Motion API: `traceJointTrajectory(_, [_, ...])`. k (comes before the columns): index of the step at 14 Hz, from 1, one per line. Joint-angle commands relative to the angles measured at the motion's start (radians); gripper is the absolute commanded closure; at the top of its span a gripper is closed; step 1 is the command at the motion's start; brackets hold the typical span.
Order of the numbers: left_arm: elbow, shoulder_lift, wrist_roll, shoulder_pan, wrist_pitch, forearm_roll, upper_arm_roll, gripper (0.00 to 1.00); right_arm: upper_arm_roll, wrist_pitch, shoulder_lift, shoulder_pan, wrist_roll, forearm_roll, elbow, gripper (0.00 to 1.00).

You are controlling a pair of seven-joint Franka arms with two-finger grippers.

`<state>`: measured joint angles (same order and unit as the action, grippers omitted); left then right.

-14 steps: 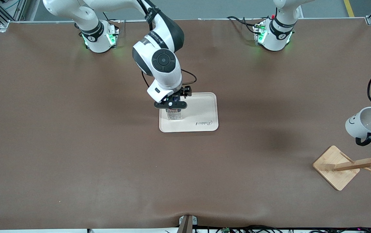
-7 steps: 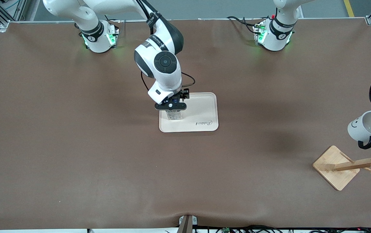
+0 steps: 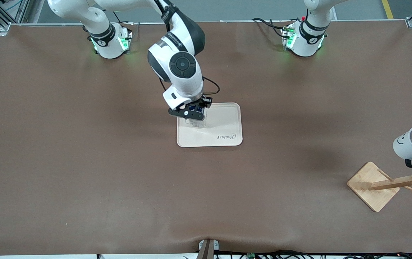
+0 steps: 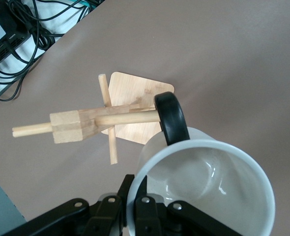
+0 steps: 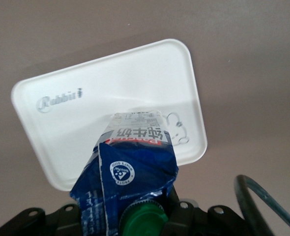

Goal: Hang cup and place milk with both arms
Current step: 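Lift the milk carton off the tray and carry it with the right gripper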

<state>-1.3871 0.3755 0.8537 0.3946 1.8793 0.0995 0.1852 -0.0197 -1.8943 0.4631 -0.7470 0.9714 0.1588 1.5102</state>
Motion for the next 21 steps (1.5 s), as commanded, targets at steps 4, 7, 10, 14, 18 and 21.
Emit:
traceJointTrajectory(4, [0.031, 0.029, 0.051, 0.044, 0.024, -0.053, 0.005, 0.99, 0.000, 0.193, -0.020, 0.115, 0.012, 0.054, -0.153, 1.00])
traceJointTrajectory(7, [0.031, 0.026, 0.051, 0.044, 0.014, -0.063, 0.005, 0.00, 0.001, 0.257, -0.057, 0.175, -0.038, 0.044, -0.148, 1.00])
traceJointTrajectory(10, [0.031, 0.019, 0.045, 0.044, -0.005, -0.063, 0.011, 0.00, 0.003, 0.309, -0.107, 0.247, -0.120, 0.041, -0.128, 1.00])
traceJointTrajectory(14, [0.031, -0.021, 0.009, 0.032, -0.083, -0.064, 0.017, 0.00, 0.003, 0.307, -0.156, 0.308, -0.218, -0.004, -0.073, 1.00])
traceJointTrajectory(18, [0.025, -0.069, -0.116, 0.033, -0.175, -0.064, 0.019, 0.00, 0.003, 0.308, -0.202, 0.380, -0.322, -0.031, -0.029, 1.00])
traceJointTrajectory(21, [0.026, -0.087, -0.212, 0.035, -0.247, -0.064, 0.028, 0.00, 0.003, 0.317, -0.251, 0.475, -0.465, -0.031, 0.034, 1.00])
